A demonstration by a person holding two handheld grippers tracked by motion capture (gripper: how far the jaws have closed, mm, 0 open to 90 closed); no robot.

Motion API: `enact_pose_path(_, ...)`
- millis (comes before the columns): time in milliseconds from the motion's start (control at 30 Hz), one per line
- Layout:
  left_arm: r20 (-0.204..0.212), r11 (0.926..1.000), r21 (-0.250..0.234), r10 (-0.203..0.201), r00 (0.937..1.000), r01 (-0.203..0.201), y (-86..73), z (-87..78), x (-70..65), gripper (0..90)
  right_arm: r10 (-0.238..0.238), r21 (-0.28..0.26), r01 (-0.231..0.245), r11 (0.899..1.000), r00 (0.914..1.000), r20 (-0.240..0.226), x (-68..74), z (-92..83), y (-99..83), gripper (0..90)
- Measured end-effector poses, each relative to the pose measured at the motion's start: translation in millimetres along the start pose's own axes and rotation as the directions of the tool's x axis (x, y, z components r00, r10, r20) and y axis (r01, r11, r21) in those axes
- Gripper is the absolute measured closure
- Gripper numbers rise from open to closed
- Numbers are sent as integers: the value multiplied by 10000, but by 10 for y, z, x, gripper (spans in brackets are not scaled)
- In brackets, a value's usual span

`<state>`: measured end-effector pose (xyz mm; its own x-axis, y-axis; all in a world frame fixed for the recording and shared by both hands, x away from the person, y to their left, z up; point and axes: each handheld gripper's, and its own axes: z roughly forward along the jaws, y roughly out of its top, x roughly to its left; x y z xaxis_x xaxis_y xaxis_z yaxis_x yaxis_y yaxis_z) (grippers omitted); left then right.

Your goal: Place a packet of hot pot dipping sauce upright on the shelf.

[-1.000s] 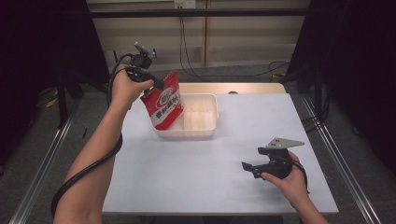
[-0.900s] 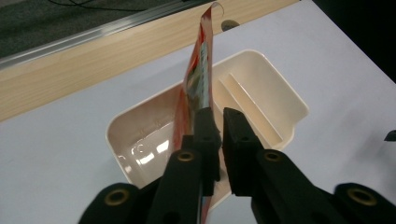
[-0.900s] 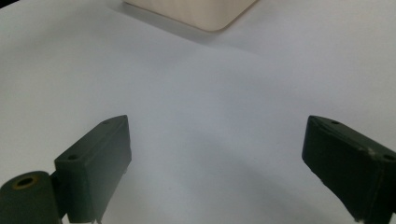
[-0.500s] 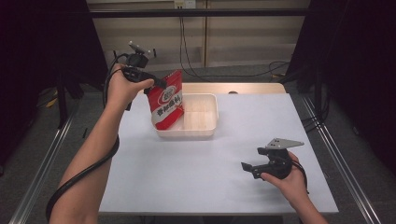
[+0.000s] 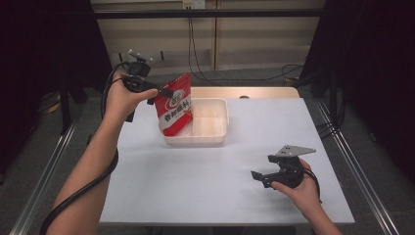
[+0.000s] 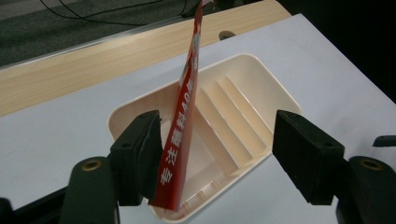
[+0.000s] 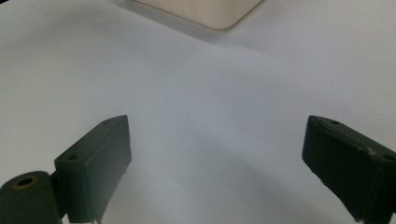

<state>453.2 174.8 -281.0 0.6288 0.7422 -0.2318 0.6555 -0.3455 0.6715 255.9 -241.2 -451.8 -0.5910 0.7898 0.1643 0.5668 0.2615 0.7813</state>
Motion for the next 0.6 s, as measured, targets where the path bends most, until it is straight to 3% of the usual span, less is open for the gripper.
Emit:
enact_pose_path(433,167,9998,-171,-115,9998,118,-164,-44,24,248,-33,15,33,10000,10000,-2,13,-8,3,77)
enact_pose_path(600,176,10000,-56,11,9998,-10,-233,-46,39,236,-61,-1,61,10000,10000,11,11,-8,4,77)
